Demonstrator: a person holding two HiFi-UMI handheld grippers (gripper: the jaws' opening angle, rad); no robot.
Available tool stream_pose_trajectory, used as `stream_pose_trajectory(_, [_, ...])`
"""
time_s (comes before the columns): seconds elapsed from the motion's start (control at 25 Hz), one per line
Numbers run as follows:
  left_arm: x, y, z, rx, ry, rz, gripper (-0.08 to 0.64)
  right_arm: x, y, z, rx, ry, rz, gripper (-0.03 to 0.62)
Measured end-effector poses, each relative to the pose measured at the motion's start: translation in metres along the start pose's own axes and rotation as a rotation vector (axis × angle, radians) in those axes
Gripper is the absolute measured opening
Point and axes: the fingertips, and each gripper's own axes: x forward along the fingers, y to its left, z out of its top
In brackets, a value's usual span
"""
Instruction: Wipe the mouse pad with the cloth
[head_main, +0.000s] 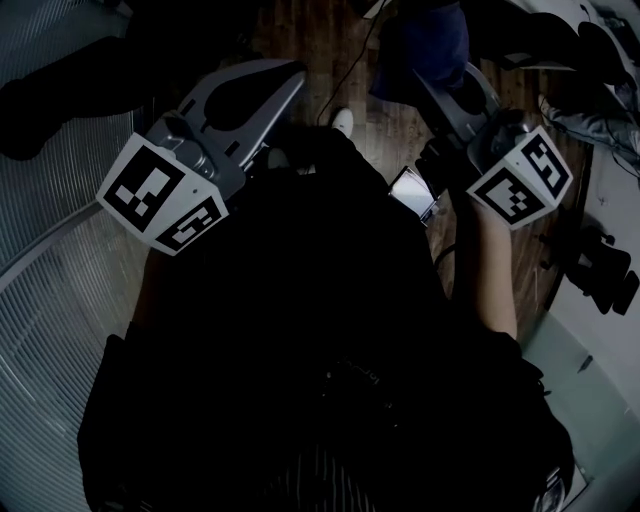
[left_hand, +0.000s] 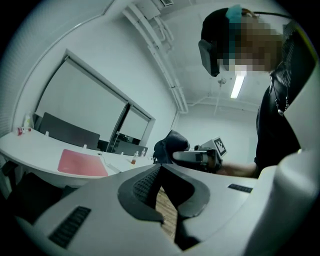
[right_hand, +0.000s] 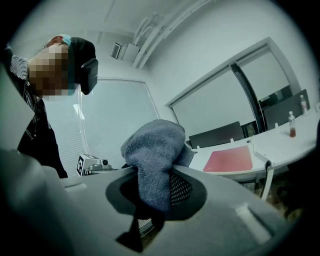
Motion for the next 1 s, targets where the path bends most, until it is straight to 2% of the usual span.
stream_pose_trajectory(0.12, [0.042, 0.012, -0.001, 0.0, 0.024, 0.007, 0.009, -0.012, -0.047, 0.005, 0.027, -0.016, -0.007, 0.067])
stream_pose_trajectory(0.24, [0.133, 0.014, 0.018, 0.008, 0.053, -0.003, 0.009, -0.047, -0.127, 0.044, 0.053, -0.047, -0.011, 0.067])
stream_pose_trajectory(0.32, [0.18, 0.011, 0.032, 0.003, 0.071, -0.025, 0.009, -0.067, -0.165, 0.07, 0.065, -0.079, -0.009, 0.067])
stream_pose_trajectory(0.44, [0.199, 0.009, 0.041, -0.019, 0.068, -0.023, 0.009, -0.073, -0.177, 0.08, 0.069, -0.088, 0.022, 0.066])
stream_pose_trajectory(0.56, [0.22, 0.011, 0.052, -0.016, 0.042, 0.0, 0.009, -0.067, -0.189, 0.075, 0.082, -0.072, 0.069, 0.067])
stream_pose_trajectory(0.72, [0.245, 0.007, 0.064, -0.007, 0.003, -0.016, 0.009, -0.057, -0.205, 0.063, 0.096, -0.046, 0.132, 0.067])
stream_pose_trajectory(0.88, [0.236, 0.013, 0.053, -0.027, 0.049, 0.03, 0.009, -0.049, -0.207, 0.061, 0.118, -0.029, 0.181, 0.067])
stream_pose_trajectory(1.0, [0.255, 0.026, 0.044, -0.054, 0.088, 0.063, 0.009, -0.048, -0.235, 0.066, 0.129, -0.032, 0.19, 0.067])
